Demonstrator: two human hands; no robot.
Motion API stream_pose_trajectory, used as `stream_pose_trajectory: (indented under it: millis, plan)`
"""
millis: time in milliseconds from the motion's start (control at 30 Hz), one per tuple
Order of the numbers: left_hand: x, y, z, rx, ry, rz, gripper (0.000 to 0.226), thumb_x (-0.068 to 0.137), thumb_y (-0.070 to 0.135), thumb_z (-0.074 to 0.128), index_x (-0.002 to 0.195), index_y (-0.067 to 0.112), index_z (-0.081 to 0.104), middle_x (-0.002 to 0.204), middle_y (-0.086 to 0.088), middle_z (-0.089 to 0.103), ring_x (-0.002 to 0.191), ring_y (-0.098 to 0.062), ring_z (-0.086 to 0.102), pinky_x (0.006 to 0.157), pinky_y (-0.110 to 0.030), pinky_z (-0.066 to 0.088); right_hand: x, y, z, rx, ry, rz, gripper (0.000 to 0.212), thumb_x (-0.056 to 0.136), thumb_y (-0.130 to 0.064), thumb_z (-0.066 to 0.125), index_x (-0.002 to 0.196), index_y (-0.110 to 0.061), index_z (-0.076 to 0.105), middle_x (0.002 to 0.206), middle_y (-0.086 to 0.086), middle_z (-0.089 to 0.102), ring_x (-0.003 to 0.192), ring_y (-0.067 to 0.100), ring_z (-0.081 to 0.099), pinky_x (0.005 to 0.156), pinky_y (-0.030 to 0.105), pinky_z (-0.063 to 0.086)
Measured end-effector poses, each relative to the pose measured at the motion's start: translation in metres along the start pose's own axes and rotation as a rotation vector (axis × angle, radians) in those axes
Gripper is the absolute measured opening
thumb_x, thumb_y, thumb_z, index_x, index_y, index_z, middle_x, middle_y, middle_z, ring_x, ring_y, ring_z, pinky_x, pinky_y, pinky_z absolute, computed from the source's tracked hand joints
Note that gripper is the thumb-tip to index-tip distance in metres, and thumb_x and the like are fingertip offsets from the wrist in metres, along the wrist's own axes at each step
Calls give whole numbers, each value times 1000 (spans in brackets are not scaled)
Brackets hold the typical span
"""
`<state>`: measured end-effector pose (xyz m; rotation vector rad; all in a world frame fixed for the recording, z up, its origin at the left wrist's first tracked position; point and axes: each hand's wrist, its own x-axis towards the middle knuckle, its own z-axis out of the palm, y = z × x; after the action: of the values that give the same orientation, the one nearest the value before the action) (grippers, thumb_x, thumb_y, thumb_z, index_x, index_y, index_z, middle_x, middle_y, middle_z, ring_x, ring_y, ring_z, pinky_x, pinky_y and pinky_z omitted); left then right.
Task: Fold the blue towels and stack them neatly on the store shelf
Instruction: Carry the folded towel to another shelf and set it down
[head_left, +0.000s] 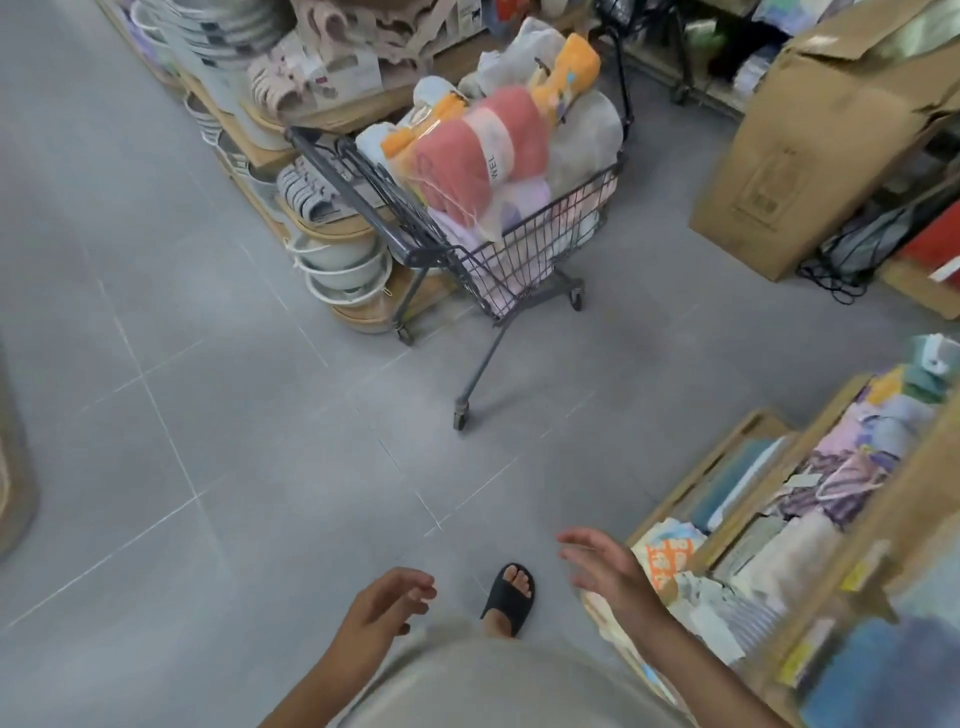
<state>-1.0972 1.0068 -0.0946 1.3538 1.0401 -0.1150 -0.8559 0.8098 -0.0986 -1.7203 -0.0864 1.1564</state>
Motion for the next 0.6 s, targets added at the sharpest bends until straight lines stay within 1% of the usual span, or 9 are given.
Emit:
stream_pose_trajectory:
  millis: [67, 167, 233, 333, 400, 467, 533, 600]
  plan:
    - [29, 25, -2, -29, 35, -15, 20, 101, 10, 56, 100, 20, 73, 103, -7, 75, 99, -31, 69, 81, -37, 49, 32, -38, -6, -8, -11, -18, 18, 98, -1, 59, 110, -10, 69, 106, 2, 69, 91, 7, 64, 76, 19, 52]
    - [81, 77, 5, -21, -17, 4, 28, 102, 9, 55, 93, 27, 75, 102, -7, 75, 96, -27, 70, 81, -37, 49, 75, -85, -22, 6, -6, -52, 17, 98, -3, 61, 111, -11, 69, 105, 0, 70, 90, 3, 64, 80, 21, 51]
    - [122, 115, 15, 24, -74, 20, 25, 102, 8, 54, 96, 22, 74, 102, -7, 75, 97, -26, 70, 81, -35, 49, 98, -109, -37, 34, 18, -52, 18, 98, -3, 62, 114, -8, 68, 105, 2, 70, 92, 6, 64, 84, 24, 50]
    - [193, 184, 36, 70, -164, 87, 19, 101, 4, 52, 102, 10, 70, 101, -11, 74, 95, -23, 70, 80, -29, 52, 136, -135, -68, 73, 94, -46, 19, 97, -2, 63, 114, -6, 69, 102, 4, 71, 91, 9, 63, 83, 24, 48]
    - [242, 235, 54, 81, -242, 120, 17, 101, 3, 51, 106, -1, 67, 98, -15, 73, 89, -18, 69, 75, -22, 53, 157, -151, -90, 121, 174, -17, 18, 96, -3, 64, 112, -7, 69, 104, 4, 72, 93, 10, 64, 84, 25, 49]
    - [287, 285, 75, 126, -355, 126, 17, 101, 2, 52, 108, -7, 65, 95, -13, 71, 84, -14, 67, 70, -17, 52, 173, -160, -110, 188, 301, 28, 15, 96, -3, 64, 109, -10, 70, 105, 3, 72, 94, 10, 65, 83, 24, 49]
    - [327, 334, 99, 196, -471, 142, 17, 100, 1, 54, 108, -9, 64, 94, -13, 68, 80, -13, 64, 67, -15, 49, 183, -170, -128, 263, 428, 41, 14, 97, -2, 63, 104, -11, 70, 101, 1, 72, 88, 12, 63, 76, 20, 49]
    - [366, 374, 128, 292, -579, 174, 17, 100, 2, 54, 107, -9, 64, 95, -13, 69, 82, -12, 65, 69, -14, 49, 192, -180, -144, 327, 516, 51, 14, 96, -1, 63, 104, -10, 71, 99, -1, 73, 85, 9, 65, 71, 16, 49]
